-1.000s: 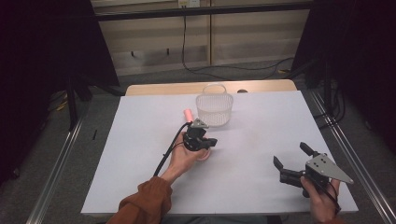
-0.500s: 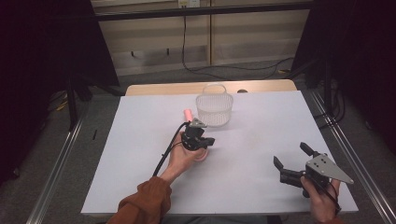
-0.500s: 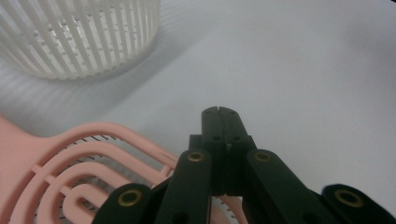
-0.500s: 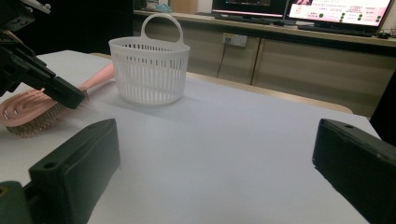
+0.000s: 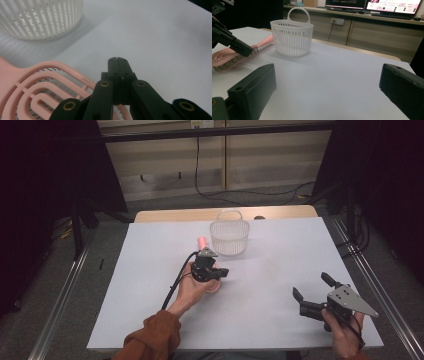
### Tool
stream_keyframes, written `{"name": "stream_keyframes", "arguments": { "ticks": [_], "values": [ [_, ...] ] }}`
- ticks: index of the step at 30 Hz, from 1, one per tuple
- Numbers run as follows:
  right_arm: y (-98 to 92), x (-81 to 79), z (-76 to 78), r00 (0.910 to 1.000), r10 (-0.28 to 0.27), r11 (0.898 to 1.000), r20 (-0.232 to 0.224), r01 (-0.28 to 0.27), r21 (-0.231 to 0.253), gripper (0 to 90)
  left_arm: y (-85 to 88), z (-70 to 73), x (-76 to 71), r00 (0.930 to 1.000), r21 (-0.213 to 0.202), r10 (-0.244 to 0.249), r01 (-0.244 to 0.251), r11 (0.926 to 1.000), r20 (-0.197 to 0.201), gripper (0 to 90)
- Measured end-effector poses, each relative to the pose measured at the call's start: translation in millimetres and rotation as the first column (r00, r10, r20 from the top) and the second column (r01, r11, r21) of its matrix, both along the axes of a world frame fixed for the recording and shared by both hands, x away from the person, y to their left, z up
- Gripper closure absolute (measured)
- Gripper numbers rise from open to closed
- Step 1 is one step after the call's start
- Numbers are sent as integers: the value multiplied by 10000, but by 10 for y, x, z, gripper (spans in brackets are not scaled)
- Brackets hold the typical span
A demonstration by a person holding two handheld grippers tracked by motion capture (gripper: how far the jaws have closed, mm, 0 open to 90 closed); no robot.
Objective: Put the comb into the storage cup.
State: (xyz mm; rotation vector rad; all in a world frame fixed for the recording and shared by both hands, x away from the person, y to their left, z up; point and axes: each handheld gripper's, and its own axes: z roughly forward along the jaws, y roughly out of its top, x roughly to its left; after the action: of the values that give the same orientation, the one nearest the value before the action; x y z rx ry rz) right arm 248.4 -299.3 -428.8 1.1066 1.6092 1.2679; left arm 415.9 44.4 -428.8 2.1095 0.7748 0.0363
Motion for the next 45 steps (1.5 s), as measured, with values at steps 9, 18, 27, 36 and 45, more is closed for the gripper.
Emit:
{"name": "stream_keyframes", "arguments": {
  "ticks": [9,18,27,36,45],
  "values": [
    [0,-1,0,10000,13,10000,-10,-13,-9,3,6,48,-94,9993,-283,-352,355,9990,102,900],
    [1,-1,1,10000,7,10000,2,-7,-21,2,2,-33,-114,9992,118,-358,360,9993,-160,900],
    [-3,-5,1,10000,4,10000,47,-4,-17,3,54,-27,-103,9992,232,-196,204,9995,-362,900],
    [-1,-3,1,10000,8,10000,41,-8,-18,3,111,-35,-95,9999,937,-111,119,9955,-88,900],
    [3,3,-1,10000,8,10000,-21,-8,-24,3,179,-45,-59,9996,317,60,-52,9995,-276,900]
  ]
}}
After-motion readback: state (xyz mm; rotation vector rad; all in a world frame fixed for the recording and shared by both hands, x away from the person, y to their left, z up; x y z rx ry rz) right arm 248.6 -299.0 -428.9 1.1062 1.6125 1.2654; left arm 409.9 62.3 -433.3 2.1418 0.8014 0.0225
